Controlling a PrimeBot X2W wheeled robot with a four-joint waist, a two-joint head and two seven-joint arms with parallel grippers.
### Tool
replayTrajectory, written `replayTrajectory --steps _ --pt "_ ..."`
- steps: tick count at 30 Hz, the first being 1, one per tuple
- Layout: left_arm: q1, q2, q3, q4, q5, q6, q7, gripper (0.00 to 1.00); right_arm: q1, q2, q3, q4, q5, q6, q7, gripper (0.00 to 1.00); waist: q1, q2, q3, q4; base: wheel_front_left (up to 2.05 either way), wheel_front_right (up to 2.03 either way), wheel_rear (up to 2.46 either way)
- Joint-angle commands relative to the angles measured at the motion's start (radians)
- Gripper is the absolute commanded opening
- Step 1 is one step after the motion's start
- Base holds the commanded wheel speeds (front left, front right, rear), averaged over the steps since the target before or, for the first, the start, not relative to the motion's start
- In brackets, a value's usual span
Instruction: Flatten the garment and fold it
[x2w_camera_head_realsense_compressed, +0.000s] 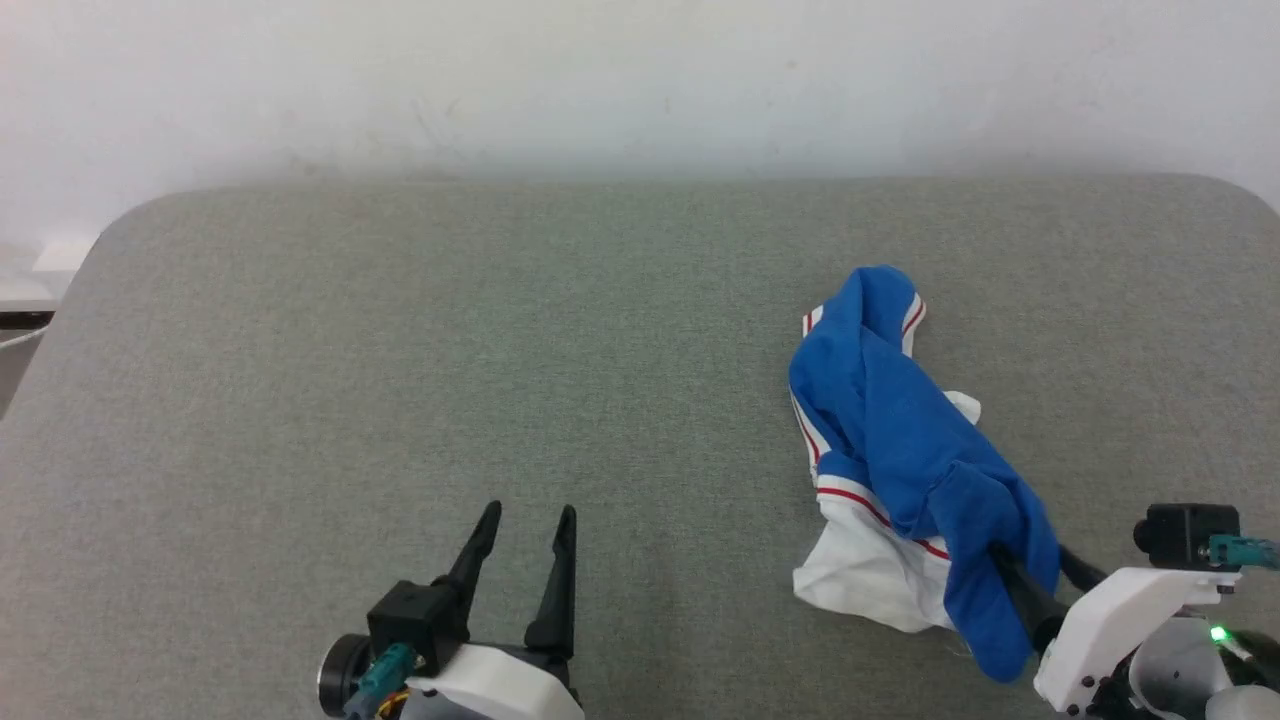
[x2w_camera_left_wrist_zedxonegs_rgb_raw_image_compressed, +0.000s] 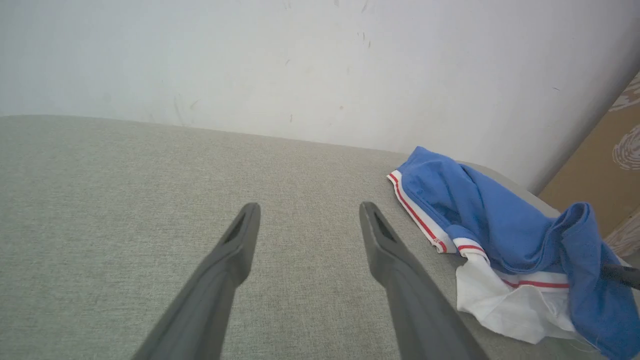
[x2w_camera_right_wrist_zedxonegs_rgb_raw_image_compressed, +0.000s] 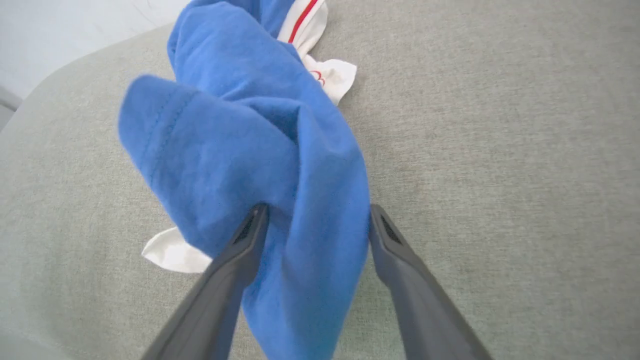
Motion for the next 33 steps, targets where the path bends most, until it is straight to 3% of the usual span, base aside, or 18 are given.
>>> replayTrajectory --steps 1,6,12,20,28,32,33 --pt "-0.012 -0.003 -0.007 0.006 0.013 -0.011 -0.005 1.00 -0.008 0.006 -0.008 -0.009 -0.013 -0.001 -0.013 1.00 0.0001 -0.0001 0.000 -0.013 0.00 0.00 0.00" --pt "-0.033 -0.004 -0.069 0.027 0.004 -0.054 0.026 1.00 0.001 0.004 -0.050 -0.105 -0.129 -0.001 -0.100 1.00 0.0001 -0.0001 0.006 -0.042 0.00 0.00 0.00" --pt "-0.110 -0.006 -0.195 0.056 -0.053 -0.102 0.218 1.00 0.017 0.051 -0.142 -0.226 -0.296 -0.001 -0.231 1.00 0.0001 -0.0001 0.042 -0.087 0.00 0.00 0.00" --pt "-0.286 -0.006 -0.336 0.156 -0.103 -0.070 0.445 1.00 0.009 0.100 -0.130 -0.260 -0.366 -0.001 -0.328 1.00 0.0001 -0.0001 0.113 -0.166 0.00 0.00 0.00" --pt "-0.405 -0.006 -0.401 0.312 -0.137 -0.025 0.495 1.00 -0.008 0.116 -0.108 -0.221 -0.386 -0.001 -0.376 1.00 0.0001 -0.0001 0.169 -0.237 0.00 0.00 0.00" --pt "-0.420 -0.006 -0.434 0.401 -0.146 -0.036 0.526 1.00 -0.010 0.120 -0.115 -0.203 -0.388 -0.001 -0.395 1.00 0.0001 -0.0001 0.179 -0.241 0.00 0.00 0.00" --pt "-0.419 -0.006 -0.438 0.423 -0.157 -0.042 0.542 0.89 -0.011 0.121 -0.116 -0.199 -0.389 -0.001 -0.398 1.00 0.0001 -0.0001 0.180 -0.240 0.00 0.00 0.00"
